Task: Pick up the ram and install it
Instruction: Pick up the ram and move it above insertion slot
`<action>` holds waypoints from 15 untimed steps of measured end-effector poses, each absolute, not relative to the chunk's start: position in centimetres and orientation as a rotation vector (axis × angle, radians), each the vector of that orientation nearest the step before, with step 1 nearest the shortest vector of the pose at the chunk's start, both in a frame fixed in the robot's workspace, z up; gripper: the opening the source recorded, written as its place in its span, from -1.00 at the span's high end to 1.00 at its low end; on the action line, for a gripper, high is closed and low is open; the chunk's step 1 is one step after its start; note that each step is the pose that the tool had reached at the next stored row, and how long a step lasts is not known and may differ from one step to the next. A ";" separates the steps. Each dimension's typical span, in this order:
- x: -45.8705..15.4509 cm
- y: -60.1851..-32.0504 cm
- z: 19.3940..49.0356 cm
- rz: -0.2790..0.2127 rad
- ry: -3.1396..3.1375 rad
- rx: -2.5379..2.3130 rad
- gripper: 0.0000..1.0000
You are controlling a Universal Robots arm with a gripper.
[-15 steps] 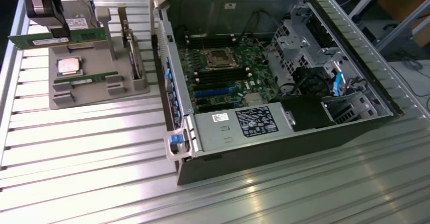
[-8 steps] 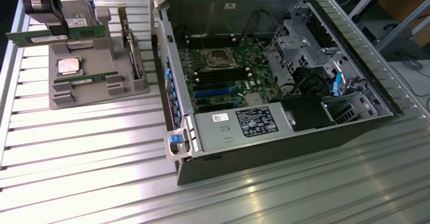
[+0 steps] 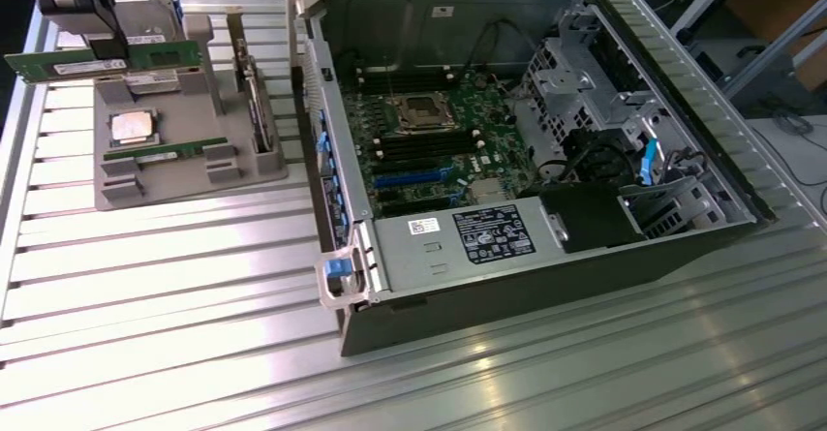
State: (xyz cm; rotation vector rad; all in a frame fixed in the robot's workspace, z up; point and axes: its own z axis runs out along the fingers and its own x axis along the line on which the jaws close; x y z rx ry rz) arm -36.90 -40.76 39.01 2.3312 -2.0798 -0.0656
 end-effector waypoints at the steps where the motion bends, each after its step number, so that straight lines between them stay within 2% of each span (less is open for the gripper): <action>1: -36.9 -40.8 39.2 -0.066 -2.080 2.331 0.76; 15: -36.9 -40.8 41.3 -0.066 -2.080 2.331 0.76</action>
